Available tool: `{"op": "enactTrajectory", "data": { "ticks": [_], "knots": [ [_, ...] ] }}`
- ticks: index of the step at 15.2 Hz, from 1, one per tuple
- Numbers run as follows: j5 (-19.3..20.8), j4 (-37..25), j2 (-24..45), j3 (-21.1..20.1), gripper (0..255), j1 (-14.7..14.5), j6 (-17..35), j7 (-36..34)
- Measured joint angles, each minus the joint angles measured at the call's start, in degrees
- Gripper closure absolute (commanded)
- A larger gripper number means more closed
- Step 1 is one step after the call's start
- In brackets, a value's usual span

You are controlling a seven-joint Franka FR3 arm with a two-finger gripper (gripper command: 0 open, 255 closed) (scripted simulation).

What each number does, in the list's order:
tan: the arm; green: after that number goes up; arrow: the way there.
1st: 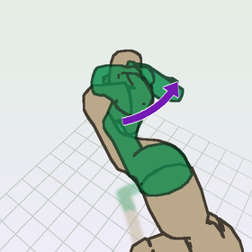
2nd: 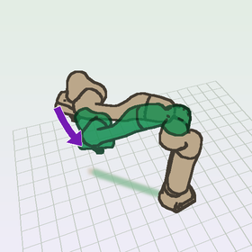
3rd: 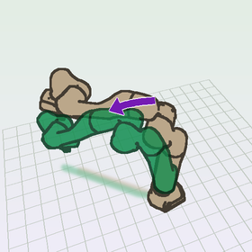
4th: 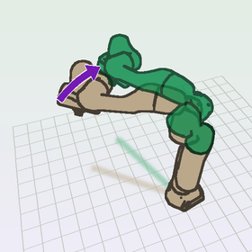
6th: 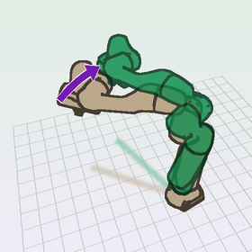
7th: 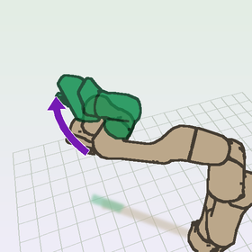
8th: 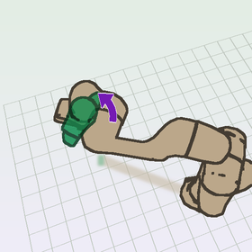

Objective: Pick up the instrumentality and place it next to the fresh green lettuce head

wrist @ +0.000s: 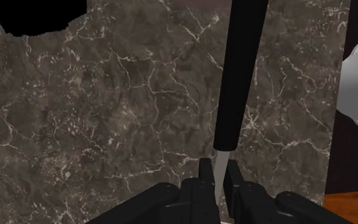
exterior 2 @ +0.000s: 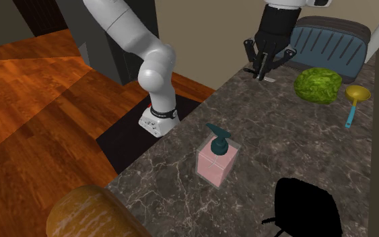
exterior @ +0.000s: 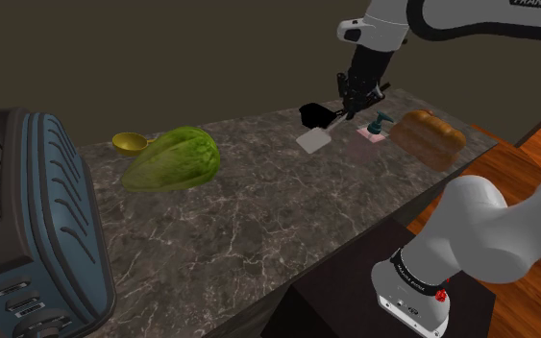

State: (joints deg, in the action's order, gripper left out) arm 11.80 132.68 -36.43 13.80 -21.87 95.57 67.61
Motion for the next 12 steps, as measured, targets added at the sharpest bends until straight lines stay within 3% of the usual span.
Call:
{"op": "enactTrajectory", "data": {
  "ticks": [12],
  "knots": [
    [-6.2,-16.3,20.7,-5.7,255,-5.6,3.2,-8.6]
  ]
}}
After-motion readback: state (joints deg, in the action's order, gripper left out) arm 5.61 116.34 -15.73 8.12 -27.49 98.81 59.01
